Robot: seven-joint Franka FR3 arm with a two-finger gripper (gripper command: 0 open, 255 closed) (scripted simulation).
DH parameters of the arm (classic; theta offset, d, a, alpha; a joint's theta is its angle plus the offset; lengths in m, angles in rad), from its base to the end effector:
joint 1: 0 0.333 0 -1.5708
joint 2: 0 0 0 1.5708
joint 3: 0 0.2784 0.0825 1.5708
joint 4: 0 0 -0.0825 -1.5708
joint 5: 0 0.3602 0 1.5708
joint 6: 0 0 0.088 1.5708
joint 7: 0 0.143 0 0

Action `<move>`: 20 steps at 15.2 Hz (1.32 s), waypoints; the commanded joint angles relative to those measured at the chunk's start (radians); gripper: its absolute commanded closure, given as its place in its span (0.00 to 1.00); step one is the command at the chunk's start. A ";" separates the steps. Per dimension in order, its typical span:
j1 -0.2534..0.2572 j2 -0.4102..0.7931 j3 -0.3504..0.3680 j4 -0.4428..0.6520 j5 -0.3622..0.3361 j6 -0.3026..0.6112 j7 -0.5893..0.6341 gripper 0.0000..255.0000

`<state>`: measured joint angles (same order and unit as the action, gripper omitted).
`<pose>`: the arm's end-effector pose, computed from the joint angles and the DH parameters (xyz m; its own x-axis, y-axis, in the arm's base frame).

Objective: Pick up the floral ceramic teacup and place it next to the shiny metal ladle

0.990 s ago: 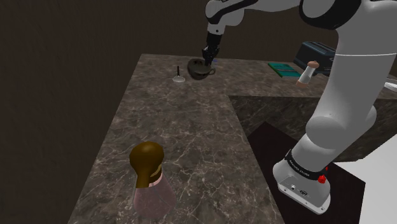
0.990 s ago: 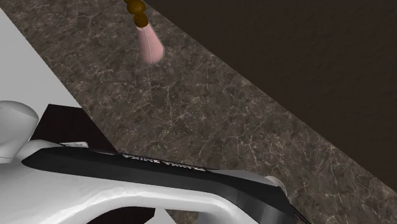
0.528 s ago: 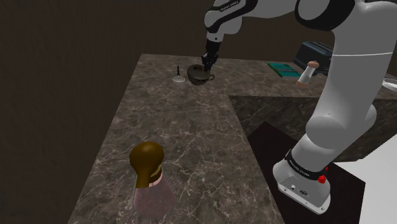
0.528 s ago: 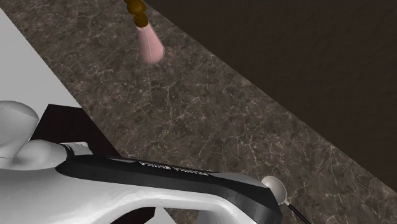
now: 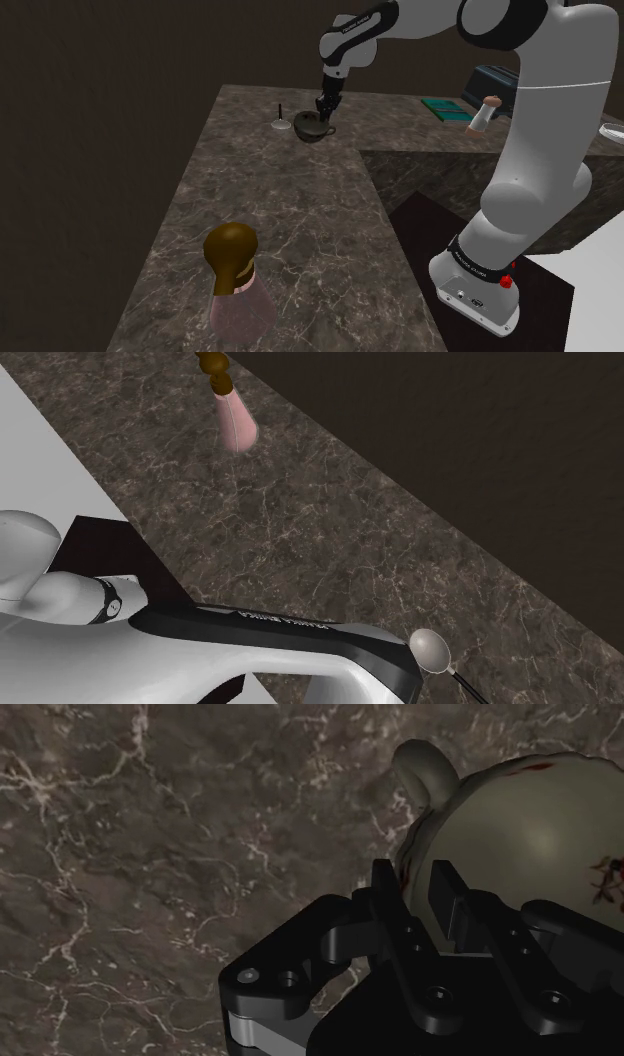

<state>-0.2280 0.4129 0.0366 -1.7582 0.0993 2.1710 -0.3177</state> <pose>0.6091 -0.1122 0.2770 0.9975 0.0658 0.0273 0.0680 -0.9934 -0.0925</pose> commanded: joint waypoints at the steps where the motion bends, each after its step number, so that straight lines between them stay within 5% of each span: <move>1: 0.000 0.003 0.000 -0.001 0.000 0.005 -0.001 1.00; 6: 0.000 0.003 0.000 -0.001 0.000 0.005 -0.001 1.00; 7: 0.000 0.003 0.000 -0.001 0.000 0.005 -0.001 0.00; 20: -0.006 -0.051 -0.003 0.052 -0.003 -0.101 0.001 0.00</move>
<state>-0.2341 0.3634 0.0335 -1.7065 0.0966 2.0713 -0.3162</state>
